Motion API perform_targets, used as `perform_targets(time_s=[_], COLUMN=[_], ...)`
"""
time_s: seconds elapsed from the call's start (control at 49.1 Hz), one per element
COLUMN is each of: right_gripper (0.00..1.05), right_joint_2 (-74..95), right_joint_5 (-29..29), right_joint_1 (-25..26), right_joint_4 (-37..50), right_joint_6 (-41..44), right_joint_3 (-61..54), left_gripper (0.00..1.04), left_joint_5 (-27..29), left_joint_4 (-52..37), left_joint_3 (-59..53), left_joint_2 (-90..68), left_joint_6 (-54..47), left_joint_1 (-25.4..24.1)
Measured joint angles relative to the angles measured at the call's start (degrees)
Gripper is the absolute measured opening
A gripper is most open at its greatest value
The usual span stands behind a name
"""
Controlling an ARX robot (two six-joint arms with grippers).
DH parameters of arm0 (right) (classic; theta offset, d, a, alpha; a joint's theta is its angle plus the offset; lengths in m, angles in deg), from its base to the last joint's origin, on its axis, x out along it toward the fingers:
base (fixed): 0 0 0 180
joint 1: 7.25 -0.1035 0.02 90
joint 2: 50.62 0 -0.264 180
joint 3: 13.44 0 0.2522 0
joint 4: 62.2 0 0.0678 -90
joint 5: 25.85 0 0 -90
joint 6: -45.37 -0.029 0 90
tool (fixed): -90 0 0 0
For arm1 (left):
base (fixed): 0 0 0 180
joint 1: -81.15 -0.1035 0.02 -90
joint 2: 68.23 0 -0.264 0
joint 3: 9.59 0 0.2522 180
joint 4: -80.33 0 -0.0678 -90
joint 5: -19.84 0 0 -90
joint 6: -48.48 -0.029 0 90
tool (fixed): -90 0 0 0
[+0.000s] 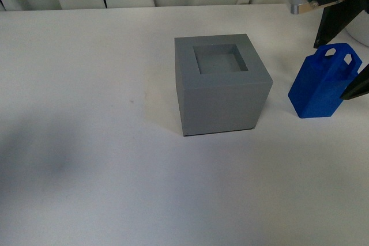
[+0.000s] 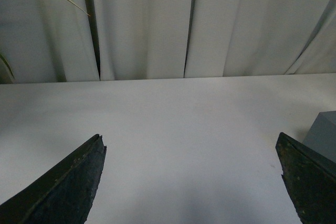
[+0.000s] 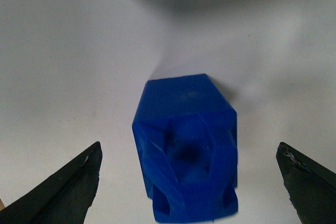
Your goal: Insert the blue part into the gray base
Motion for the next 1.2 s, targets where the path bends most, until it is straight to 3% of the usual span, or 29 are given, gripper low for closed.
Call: perform_targets(time_s=[0.448,0.591,0.774,1.202], right_gripper=[0.97,0.70,0.48,0.46], right_joint_2=[3.56,3.61,3.61,0.74], right_joint_5=[-1.14,-1.55,-1.18,5.09], right_joint_1=[-0.68,-0.46,-0.07,-0.52], right_joint_4=[1.81,2.40,1.55,-5.42], right_joint_6=[0.37,0.31,0.31,-1.18], right_joint_3=[0.35,0.35,0.81,9.01], left_gripper=[0.99,0.99,0.99,0.99], left_joint_5=[0.00,0.00,0.00,0.00], left_joint_4=[0.00,0.00,0.00,0.00], left_joint_3=[0.00,0.00,0.00,0.00], left_joint_2=[0.00,0.00,0.00,0.00], left_joint_6=[0.00,0.02,0.02,0.00], left_joint_1=[0.00,0.00,0.00,0.00])
